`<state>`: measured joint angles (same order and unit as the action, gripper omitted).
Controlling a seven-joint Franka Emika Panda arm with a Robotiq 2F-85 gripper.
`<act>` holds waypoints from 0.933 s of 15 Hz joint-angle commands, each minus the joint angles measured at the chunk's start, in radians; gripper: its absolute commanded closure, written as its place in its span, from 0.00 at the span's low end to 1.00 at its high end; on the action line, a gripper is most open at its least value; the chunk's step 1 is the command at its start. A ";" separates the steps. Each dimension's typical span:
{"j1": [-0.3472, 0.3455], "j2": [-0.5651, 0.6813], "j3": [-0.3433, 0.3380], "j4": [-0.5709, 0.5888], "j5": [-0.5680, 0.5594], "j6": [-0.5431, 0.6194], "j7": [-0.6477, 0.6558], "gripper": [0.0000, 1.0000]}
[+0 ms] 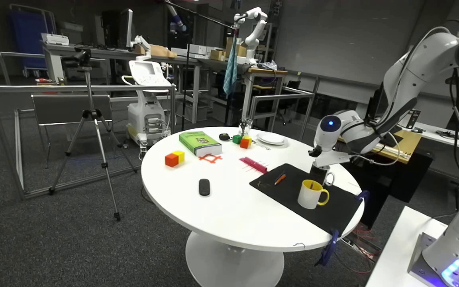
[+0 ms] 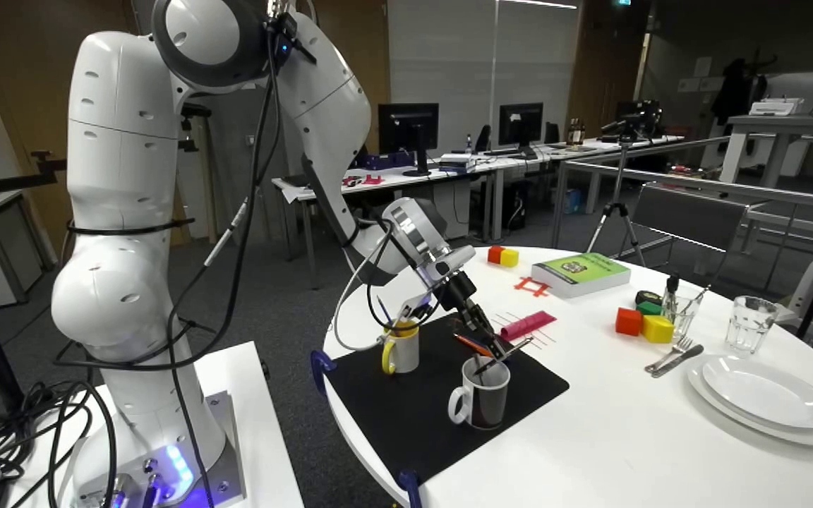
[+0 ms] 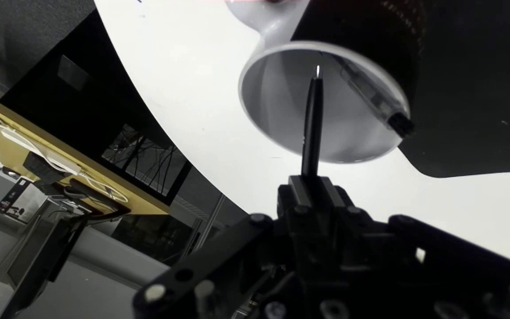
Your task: Put the pen inside the black mug
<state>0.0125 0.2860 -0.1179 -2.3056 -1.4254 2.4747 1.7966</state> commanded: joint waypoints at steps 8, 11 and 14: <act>-0.052 0.048 0.023 0.022 -0.099 0.078 0.072 0.63; -0.057 0.047 0.025 0.019 -0.100 0.081 0.069 0.40; -0.064 0.038 0.029 0.012 -0.088 0.090 0.059 0.19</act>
<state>-0.0205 0.3323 -0.1107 -2.2946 -1.4876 2.5350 1.8424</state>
